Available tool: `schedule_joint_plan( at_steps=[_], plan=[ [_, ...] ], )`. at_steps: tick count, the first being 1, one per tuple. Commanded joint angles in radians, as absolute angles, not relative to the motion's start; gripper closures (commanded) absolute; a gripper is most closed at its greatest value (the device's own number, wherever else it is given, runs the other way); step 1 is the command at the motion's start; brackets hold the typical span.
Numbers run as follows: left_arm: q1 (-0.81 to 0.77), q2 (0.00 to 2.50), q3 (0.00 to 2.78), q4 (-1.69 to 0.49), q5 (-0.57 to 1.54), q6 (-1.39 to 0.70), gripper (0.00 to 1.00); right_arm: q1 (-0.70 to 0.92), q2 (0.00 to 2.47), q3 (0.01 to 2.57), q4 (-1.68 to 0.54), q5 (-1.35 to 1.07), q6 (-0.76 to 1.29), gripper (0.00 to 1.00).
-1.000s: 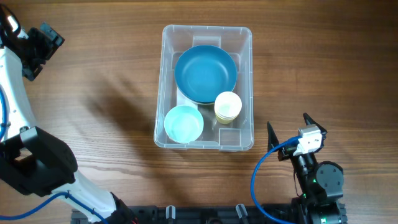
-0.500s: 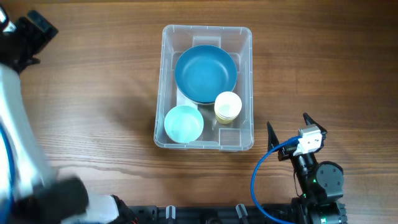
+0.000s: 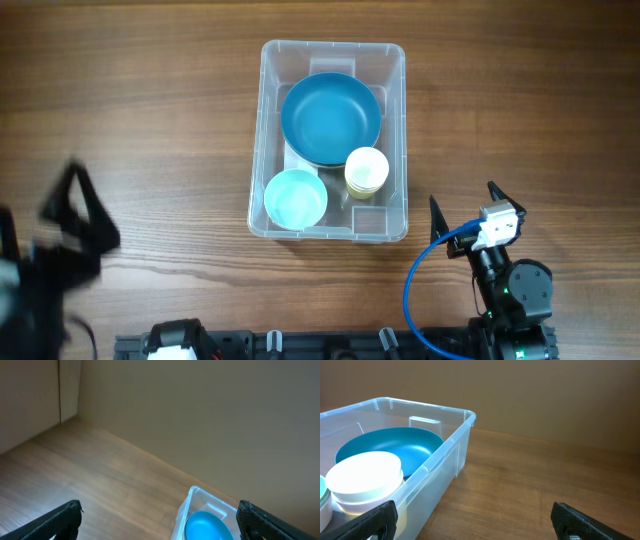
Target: Pack container
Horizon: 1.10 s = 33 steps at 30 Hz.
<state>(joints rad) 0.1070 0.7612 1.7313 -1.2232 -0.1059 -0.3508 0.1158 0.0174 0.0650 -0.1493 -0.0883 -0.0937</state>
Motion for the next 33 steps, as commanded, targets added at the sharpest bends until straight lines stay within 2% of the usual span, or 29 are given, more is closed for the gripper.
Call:
schedule_joint_plan(
  at_steps=[1, 10, 18, 20, 24, 33],
  plan=[
    [0.112, 0.587, 1.532, -1.163, -0.124, -0.356, 0.0, 0.113, 0.005, 0.065, -0.142, -0.075, -0.078, 0.0],
    [0.146, 0.183, 0.897, -0.691, -0.015, -0.356, 0.0, 0.113, 0.005, 0.065, -0.142, -0.076, -0.078, 0.0],
    [0.145, 0.046, 0.386, -0.085, 0.084, -0.357, 0.0, 0.113, 0.005, 0.065, -0.142, -0.075, -0.078, 0.0],
    [0.145, 0.039, 0.323, 0.001, 0.105, -0.358, 0.0, 0.113, 0.005, 0.065, -0.141, -0.075, -0.078, 0.01],
    [0.127, 0.024, 0.246, 0.049, 0.112, -0.429, 0.0, 0.113, 0.004, 0.065, -0.142, -0.075, -0.078, 0.01],
    [0.087, 0.012, 0.175, 0.054, 0.112, -0.435, 0.0, 0.113, 0.004, 0.065, -0.142, -0.075, -0.078, 0.0]
  ],
)
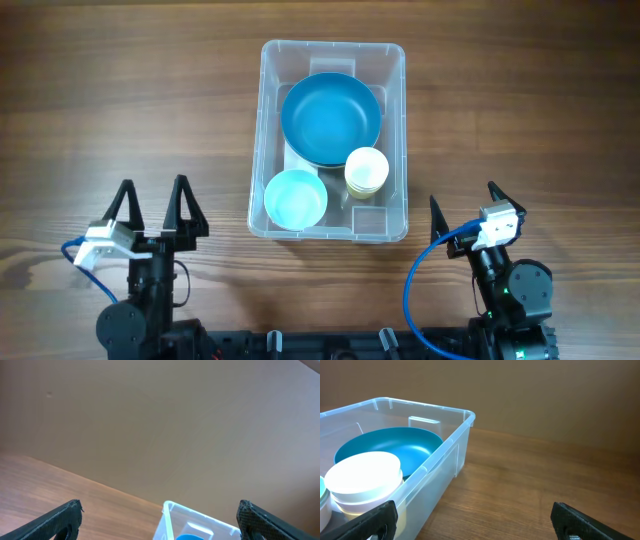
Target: Pack container
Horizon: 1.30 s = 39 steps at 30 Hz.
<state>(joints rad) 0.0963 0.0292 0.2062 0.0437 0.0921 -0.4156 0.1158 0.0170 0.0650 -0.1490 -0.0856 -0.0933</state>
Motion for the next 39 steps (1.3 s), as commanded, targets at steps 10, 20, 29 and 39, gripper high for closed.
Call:
schedule_joint_plan(
  at_steps=[10, 20, 29, 39],
  plan=[
    [0.087, 0.003, 0.097, 0.08, 0.115, -0.435, 0.0, 0.113, 0.005, 0.065, -0.142, -0.076, -0.078, 0.0],
    [0.087, 0.003, 0.01, 0.092, 0.115, -0.434, 0.0, 0.113, 0.004, 0.065, -0.142, -0.075, -0.078, 0.0],
    [0.087, 0.003, 0.006, 0.041, 0.116, -0.393, 0.0, 0.113, 0.004, 0.065, -0.142, -0.076, -0.078, 0.0],
    [0.087, 0.003, 0.006, -0.064, 0.111, -0.134, 0.0, 0.113, 0.005, 0.065, -0.142, -0.075, -0.078, 0.0]
  ],
)
